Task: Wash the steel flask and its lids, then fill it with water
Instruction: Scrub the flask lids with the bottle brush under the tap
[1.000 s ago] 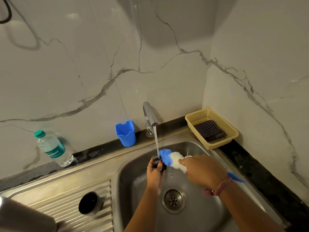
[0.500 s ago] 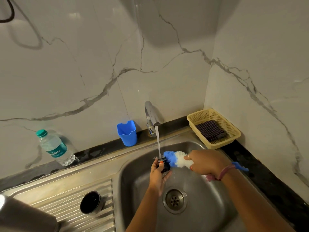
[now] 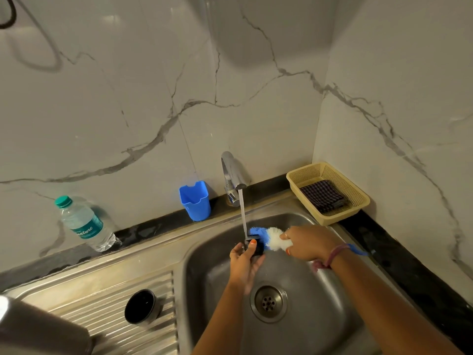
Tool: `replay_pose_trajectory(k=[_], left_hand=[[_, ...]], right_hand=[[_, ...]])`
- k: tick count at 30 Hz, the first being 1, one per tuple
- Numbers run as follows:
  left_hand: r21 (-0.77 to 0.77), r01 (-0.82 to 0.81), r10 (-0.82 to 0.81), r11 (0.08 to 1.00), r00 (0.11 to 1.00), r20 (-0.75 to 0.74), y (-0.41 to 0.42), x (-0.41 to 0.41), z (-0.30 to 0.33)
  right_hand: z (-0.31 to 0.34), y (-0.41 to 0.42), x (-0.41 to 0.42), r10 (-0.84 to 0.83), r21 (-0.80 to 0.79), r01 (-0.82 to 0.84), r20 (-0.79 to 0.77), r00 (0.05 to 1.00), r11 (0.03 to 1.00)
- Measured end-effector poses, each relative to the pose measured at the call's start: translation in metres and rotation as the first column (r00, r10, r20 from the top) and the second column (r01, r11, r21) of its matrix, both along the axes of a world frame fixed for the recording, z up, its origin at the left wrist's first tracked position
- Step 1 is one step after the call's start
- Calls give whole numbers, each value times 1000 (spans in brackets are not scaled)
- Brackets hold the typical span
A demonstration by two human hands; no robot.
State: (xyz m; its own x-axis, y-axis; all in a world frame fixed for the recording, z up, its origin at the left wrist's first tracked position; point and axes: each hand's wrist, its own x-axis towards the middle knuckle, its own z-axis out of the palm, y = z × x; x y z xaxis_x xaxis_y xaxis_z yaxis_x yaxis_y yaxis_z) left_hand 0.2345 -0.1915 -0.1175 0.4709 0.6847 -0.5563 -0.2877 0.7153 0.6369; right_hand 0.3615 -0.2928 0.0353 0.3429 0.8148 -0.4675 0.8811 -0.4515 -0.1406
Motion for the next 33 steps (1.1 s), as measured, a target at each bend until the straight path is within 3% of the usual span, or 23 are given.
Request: replay_pose_trajectory(k=[7, 14, 21, 28, 33], left_hand=[[-92, -92, 96, 991, 995, 35, 3, -2, -4], [-186, -79, 93, 979, 994, 66, -2, 5, 0], [-172, -207, 213, 963, 977, 19, 7, 4, 3], [-90, -105, 111, 990, 992, 65, -3, 9, 3], [-64, -130, 135, 989, 987, 87, 5, -1, 0]], right_hand=[[8, -9, 7, -26, 16, 28, -95, 995, 999], [-13, 3, 1, -101, 35, 107, -158, 982, 994], [0, -6, 12, -106, 83, 121, -174, 979, 989], [-16, 9, 2, -124, 92, 143, -186, 975, 985], [-1, -7, 12, -108, 86, 125, -184, 977, 988]])
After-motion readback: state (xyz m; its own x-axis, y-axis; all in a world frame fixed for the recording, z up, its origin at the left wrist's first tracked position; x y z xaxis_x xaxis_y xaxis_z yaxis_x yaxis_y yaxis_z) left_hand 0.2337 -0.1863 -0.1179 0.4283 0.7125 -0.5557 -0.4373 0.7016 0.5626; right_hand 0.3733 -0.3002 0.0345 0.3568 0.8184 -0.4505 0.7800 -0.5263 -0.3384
